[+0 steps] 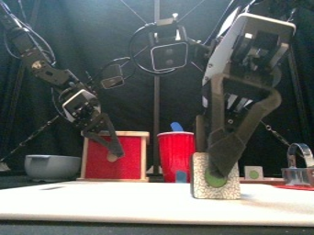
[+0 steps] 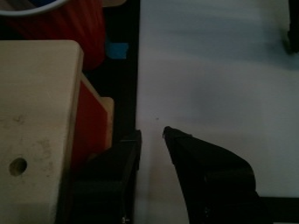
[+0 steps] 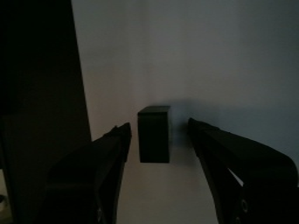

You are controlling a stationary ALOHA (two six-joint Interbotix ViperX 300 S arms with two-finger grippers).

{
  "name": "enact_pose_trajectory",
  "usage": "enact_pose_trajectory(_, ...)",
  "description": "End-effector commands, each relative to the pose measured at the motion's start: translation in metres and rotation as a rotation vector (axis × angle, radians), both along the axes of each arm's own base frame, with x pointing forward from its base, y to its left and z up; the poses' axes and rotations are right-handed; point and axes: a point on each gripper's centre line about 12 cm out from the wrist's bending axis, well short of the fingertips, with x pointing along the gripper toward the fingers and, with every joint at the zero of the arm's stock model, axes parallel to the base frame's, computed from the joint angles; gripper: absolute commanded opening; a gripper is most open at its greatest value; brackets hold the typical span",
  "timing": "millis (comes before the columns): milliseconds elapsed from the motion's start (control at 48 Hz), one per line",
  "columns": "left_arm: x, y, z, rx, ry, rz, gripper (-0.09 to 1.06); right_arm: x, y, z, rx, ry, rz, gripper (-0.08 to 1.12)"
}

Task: Place sushi on board then cut the sushi with the knife then place the pieces on the plate
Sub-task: Place the 4 sushi pieces on the plate

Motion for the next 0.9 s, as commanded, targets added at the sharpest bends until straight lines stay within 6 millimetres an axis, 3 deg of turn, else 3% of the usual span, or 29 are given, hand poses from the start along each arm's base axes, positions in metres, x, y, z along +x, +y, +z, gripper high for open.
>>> enact_pose_trajectory(21,0.004,0.001,0.005,-0.002,-0.019,0.004,0.70,0.006,0.000,0.018,0.014,-0.050,-0.003,0.69)
enact_pose_trajectory(167,0.004,0.001,0.005,-0.002,-0.019,0.004,0.70,0.000,-0.004,0.025,0.010,-0.037,-0.010,0.55)
enact_pose_trajectory(375,0.004,0.000,0.006,0.000,-0.020,0.001,0.70,-0.026,-0.039,0.061,-0.008,-0.032,-0.073,0.54)
enact_pose_trajectory(542,0.004,0.001,0.006,-0.001,-0.020,0.003,0.70,-0.064,-0.087,0.071,-0.016,0.010,-0.201,0.54)
enact_pose_trajectory(896,0.004,0.001,0.005,0.001,-0.018,0.002,0.70,-0.153,-0.196,0.066,-0.061,0.084,-0.650,0.54)
